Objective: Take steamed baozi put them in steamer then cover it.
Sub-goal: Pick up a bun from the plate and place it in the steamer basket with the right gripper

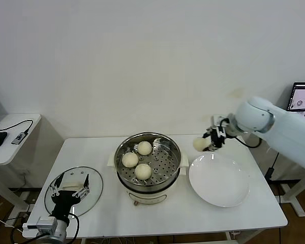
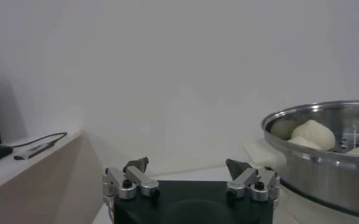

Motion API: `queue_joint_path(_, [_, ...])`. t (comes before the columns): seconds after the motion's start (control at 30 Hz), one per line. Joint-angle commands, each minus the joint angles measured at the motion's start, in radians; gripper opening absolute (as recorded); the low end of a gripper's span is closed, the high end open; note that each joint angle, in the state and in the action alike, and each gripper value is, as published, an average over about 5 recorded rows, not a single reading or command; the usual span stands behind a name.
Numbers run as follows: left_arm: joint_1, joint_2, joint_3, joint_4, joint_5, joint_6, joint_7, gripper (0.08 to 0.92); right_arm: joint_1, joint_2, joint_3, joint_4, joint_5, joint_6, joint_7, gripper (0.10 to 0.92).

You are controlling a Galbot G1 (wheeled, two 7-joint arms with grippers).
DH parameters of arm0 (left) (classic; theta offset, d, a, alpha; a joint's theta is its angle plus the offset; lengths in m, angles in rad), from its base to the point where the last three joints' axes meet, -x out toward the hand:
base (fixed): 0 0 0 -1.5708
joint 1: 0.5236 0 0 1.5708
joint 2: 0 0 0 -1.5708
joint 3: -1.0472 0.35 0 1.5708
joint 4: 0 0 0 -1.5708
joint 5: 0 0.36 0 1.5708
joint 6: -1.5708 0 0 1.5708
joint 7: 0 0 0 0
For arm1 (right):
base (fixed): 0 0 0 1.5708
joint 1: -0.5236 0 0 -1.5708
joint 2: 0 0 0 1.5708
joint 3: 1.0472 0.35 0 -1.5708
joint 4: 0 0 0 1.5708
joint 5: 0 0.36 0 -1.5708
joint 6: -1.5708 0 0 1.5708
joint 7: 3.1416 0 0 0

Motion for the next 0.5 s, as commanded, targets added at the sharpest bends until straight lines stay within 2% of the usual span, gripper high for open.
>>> queue_joint_path(0.03, [-0.010,-0.013,0.005,0.001,0.019,-0.004,-0.002,0.823,0.123,0.197,-0.134,0.030,0.213,-0.120,0.098,0.518])
queue_joint_path(0.33, [-0.014,-0.008,-0.002,0.014,0.026,-0.015,-0.001,0.823,0.067,0.334,-0.165,-0.077,0.253,-0.140,0.161,0.518])
queue_joint_path(0.5, [-0.012,0.011,-0.010,0.021,0.019,-0.014,-0.001,0.823,0.042,0.371,-0.179,-0.141,0.227,-0.141,0.180,0.517])
